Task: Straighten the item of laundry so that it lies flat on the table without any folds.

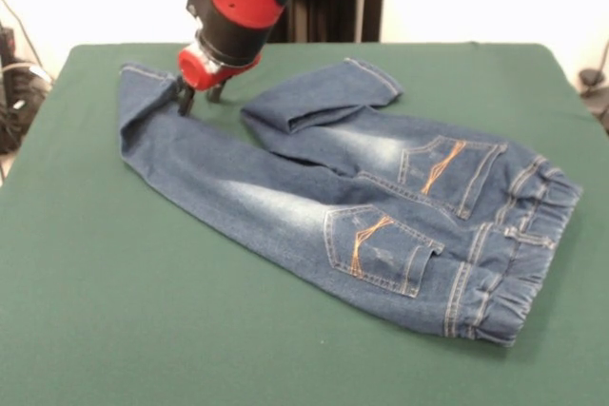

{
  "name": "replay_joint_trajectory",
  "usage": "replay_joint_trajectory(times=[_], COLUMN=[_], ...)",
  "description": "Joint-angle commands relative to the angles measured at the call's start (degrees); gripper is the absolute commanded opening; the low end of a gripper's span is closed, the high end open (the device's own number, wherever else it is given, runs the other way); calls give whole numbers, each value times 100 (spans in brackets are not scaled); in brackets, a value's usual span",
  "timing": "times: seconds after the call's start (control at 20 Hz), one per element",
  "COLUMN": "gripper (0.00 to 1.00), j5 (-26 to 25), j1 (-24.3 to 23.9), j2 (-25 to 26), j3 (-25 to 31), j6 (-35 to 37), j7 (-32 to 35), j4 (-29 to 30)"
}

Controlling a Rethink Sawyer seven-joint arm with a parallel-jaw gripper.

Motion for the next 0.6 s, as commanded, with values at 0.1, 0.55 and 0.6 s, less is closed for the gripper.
replay_joint_trajectory(times=[0.1, 0.55, 0.6], gripper=[100, 100, 100], j5=[-578, -1045, -1125], j1=[-287, -92, -70], j2=[1116, 1345, 1408], j3=[-72, -353, -398], j6=[778, 1381, 1405], j7=[-138, -188, -153], j4=[-1349, -1596, -1636])
